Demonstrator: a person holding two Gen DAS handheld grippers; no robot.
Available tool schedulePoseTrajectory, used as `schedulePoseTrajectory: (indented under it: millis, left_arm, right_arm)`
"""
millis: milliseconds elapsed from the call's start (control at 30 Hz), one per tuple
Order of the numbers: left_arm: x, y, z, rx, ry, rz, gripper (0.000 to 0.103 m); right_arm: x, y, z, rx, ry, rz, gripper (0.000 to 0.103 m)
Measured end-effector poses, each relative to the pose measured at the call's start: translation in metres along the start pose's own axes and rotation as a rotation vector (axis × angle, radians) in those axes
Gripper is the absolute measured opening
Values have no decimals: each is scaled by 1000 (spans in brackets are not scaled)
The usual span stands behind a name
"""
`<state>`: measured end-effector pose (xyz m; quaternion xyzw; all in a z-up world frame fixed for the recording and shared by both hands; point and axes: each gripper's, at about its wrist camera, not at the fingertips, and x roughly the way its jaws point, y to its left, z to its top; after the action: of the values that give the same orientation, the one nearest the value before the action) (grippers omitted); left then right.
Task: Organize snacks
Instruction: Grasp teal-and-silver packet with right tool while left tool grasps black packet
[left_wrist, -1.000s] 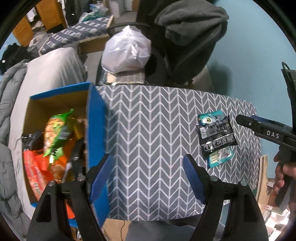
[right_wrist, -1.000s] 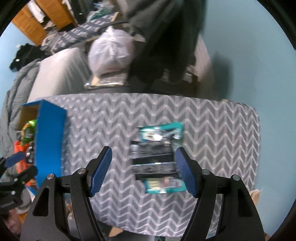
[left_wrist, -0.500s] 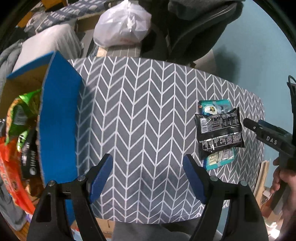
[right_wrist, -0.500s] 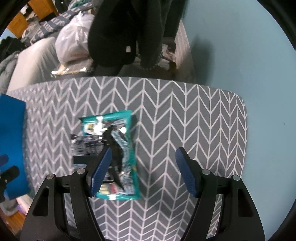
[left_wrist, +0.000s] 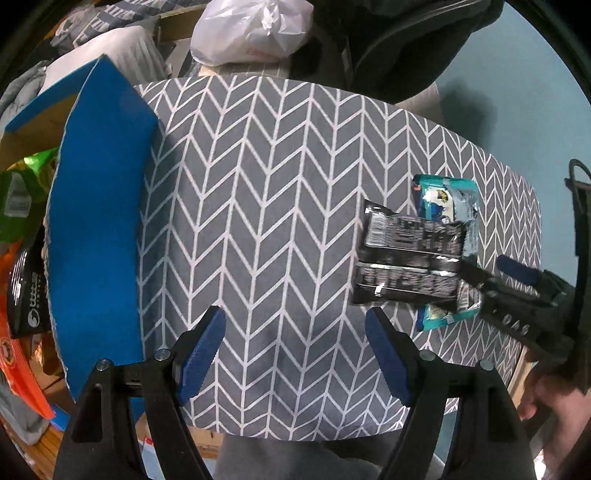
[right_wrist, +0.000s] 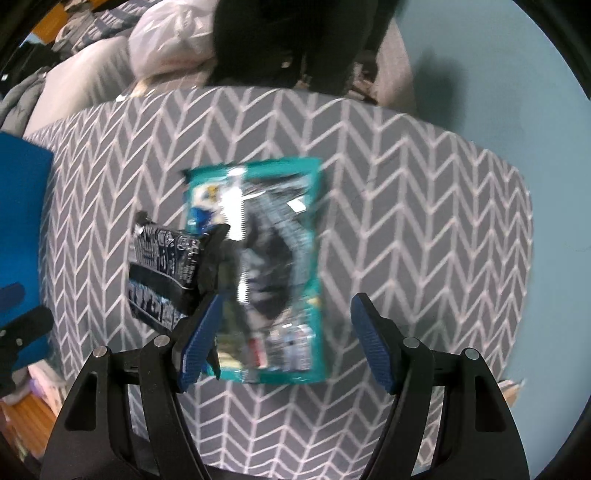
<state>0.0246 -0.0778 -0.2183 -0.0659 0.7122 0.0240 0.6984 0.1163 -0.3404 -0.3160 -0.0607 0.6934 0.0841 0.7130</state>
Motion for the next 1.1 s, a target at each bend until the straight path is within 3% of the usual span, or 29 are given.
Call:
schedulePoseTrajectory:
  millis: [367,533,600,900,1100]
  left_arm:
    - [0,46,-17,-80,25,4,79]
    - [1,59,-17,-125,30,-11,79]
    - [2,59,-14,-133,29,-22,79]
    - [16,16,7,-58,36,-71,85]
    - [40,-11,18,-97,75,-87,86]
  right_arm:
    - [13,77,-28,-88,68,83,72]
    - [7,94,-34,-115,69,130,73]
    - [0,86,-34,-85,49,121,82]
    - [-19,-2,-21,54,13,72,83]
    - [-11,-35,10,52,24,83,83]
